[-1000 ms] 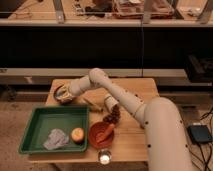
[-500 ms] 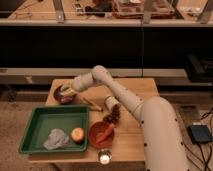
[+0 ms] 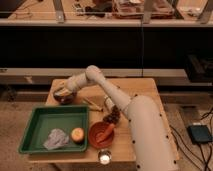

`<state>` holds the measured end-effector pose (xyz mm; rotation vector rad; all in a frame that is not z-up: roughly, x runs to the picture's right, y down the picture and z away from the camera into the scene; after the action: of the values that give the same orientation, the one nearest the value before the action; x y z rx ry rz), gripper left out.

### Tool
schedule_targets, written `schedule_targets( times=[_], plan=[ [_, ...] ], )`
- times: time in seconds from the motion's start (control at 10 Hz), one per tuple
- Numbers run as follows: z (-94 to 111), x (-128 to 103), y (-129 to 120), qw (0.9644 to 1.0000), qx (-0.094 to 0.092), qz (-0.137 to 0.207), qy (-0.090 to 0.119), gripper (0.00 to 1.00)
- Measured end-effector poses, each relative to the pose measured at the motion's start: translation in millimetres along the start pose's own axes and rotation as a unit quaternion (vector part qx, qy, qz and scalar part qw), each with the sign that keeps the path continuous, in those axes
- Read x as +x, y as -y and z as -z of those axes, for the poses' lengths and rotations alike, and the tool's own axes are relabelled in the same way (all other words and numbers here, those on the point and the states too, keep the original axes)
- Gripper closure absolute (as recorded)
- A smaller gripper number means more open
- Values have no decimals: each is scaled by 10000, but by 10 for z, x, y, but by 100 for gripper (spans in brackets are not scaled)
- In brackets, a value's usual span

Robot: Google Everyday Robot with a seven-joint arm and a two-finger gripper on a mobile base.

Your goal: Wipe purple bowl with sponge

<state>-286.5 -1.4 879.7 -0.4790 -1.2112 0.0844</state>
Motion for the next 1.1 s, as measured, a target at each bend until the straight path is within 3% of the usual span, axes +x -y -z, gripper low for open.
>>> schedule_targets(
  times=[0.2, 0.4, 0.7, 1.1],
  plan=[
    [-109, 4, -26, 9999, -100, 3, 77, 100],
    [-83, -62, -141, 9996, -230, 29, 140, 100],
    [93, -169, -329, 9990, -414, 82, 141, 100],
    [426, -142, -477, 9991, -424, 60, 82, 100]
  ],
)
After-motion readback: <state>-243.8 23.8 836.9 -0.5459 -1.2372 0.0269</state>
